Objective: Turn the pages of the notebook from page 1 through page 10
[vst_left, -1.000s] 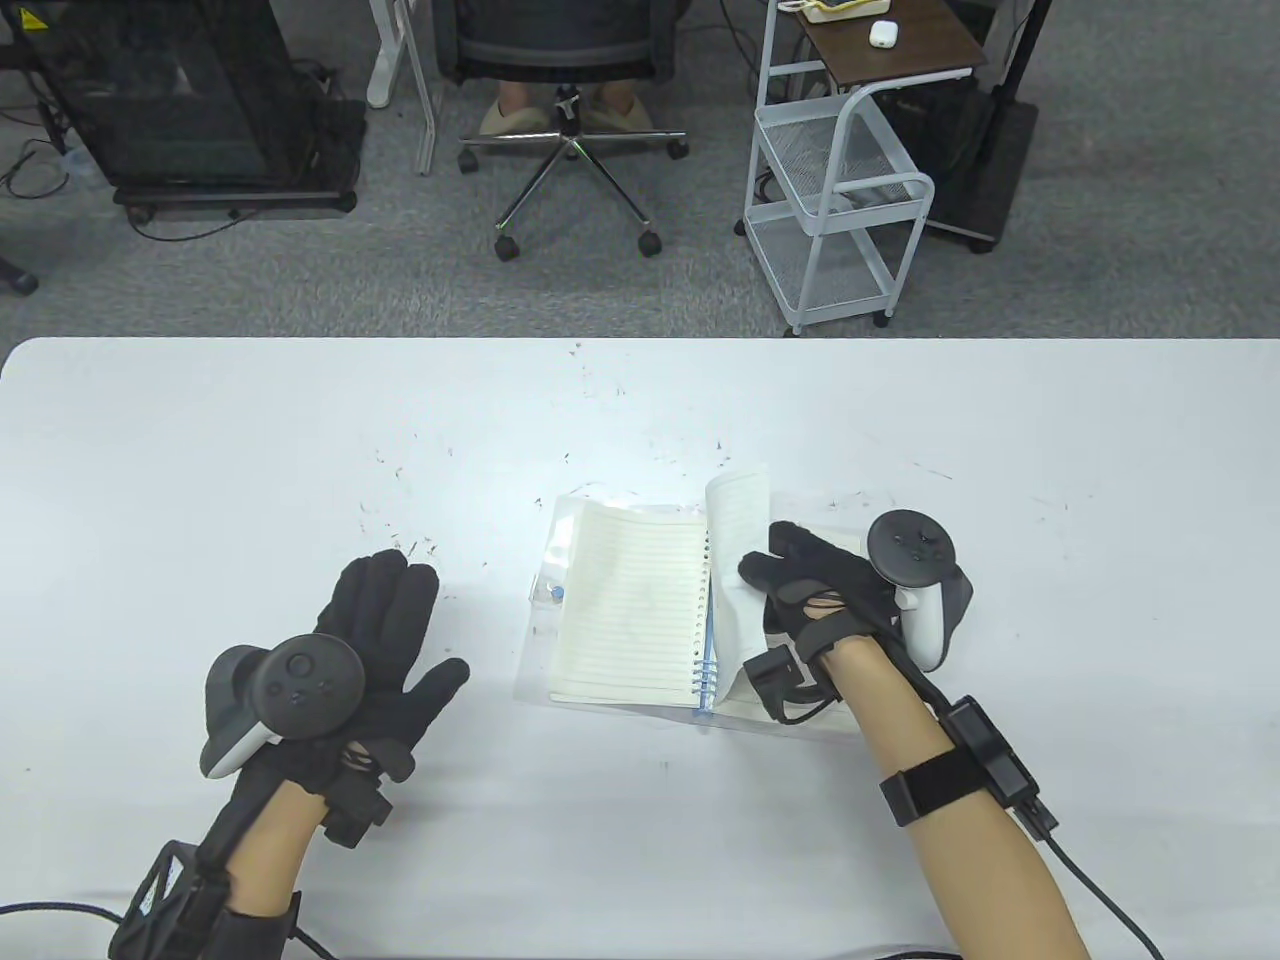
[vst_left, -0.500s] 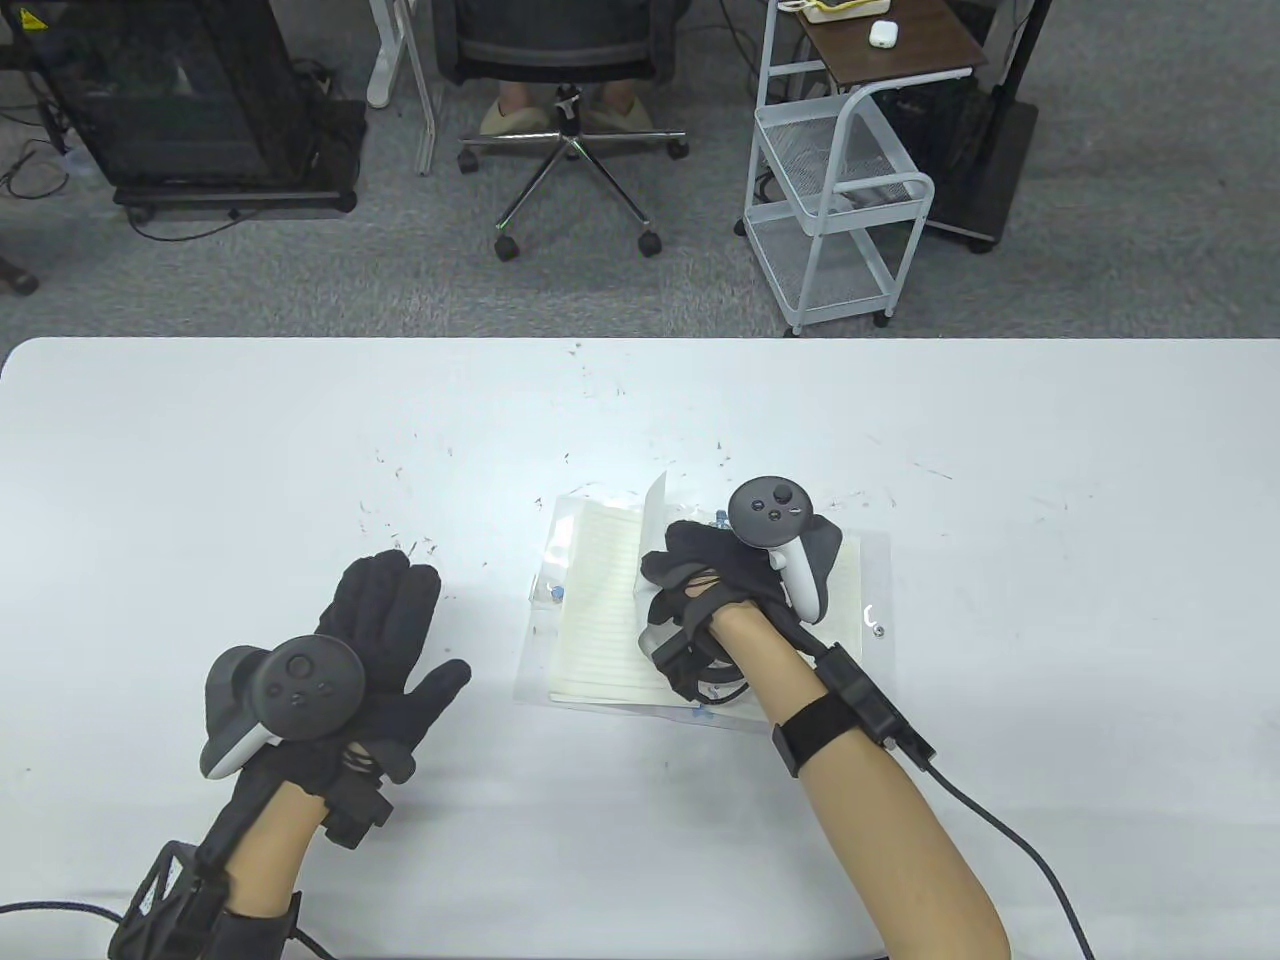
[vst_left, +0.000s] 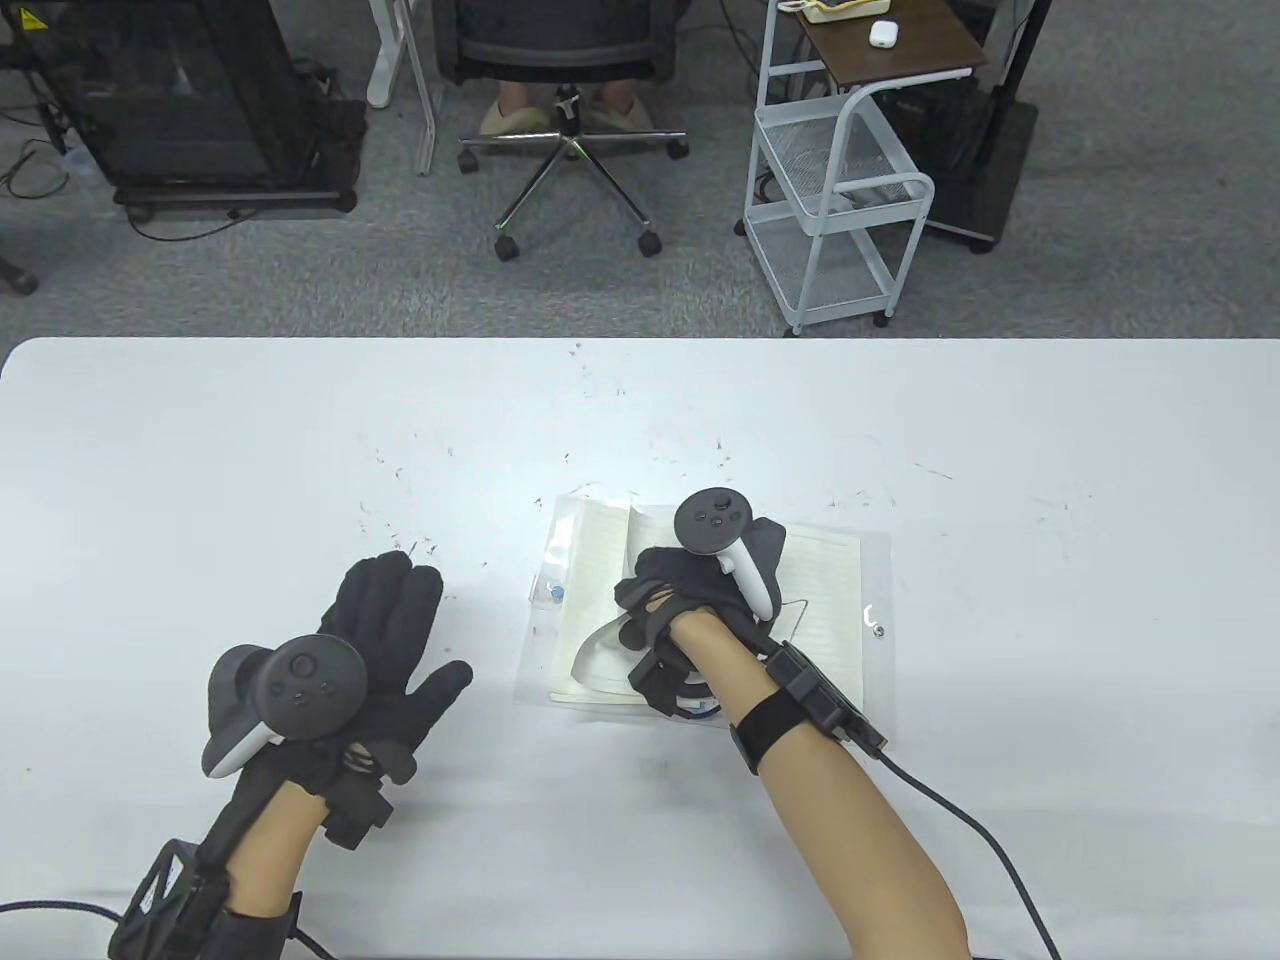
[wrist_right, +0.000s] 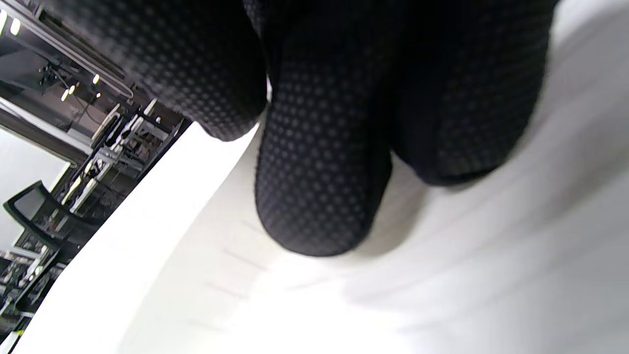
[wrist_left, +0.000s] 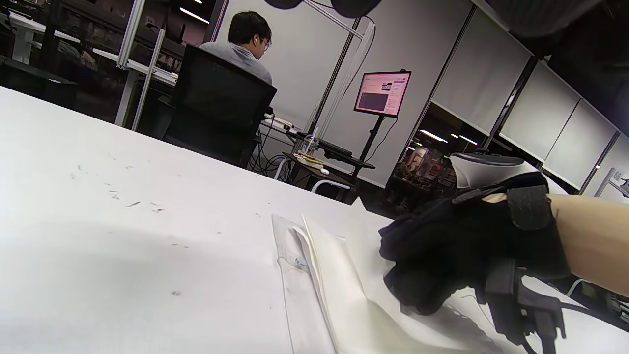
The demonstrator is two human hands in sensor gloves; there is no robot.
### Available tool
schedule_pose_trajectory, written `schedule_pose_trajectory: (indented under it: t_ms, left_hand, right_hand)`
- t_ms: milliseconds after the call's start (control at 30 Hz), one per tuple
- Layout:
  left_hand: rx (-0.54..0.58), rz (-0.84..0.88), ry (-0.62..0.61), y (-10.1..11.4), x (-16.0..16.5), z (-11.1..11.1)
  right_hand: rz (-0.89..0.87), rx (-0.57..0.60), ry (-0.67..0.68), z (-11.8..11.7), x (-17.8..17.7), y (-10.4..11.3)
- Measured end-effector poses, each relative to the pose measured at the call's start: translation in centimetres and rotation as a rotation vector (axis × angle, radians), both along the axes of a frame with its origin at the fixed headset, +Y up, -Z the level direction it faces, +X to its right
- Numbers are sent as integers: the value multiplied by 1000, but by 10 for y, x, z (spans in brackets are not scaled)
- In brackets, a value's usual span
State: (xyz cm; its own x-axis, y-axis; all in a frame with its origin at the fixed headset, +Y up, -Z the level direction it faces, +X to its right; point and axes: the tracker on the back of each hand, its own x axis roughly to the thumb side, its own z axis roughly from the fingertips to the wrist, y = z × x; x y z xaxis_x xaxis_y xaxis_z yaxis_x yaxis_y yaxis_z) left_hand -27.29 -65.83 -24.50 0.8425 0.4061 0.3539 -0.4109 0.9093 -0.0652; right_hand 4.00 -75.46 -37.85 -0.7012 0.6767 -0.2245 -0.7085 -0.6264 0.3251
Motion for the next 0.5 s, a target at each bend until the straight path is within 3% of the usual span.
schedule_pose_trajectory:
  t_ms: [267,500]
  left_hand:
    - [9,3,3,1,0,0]
    - [9,0,1,2,0,1]
  right_hand:
    - [-111,-20,13,5,4,-1]
    - [-239,51,-11,16,33,25]
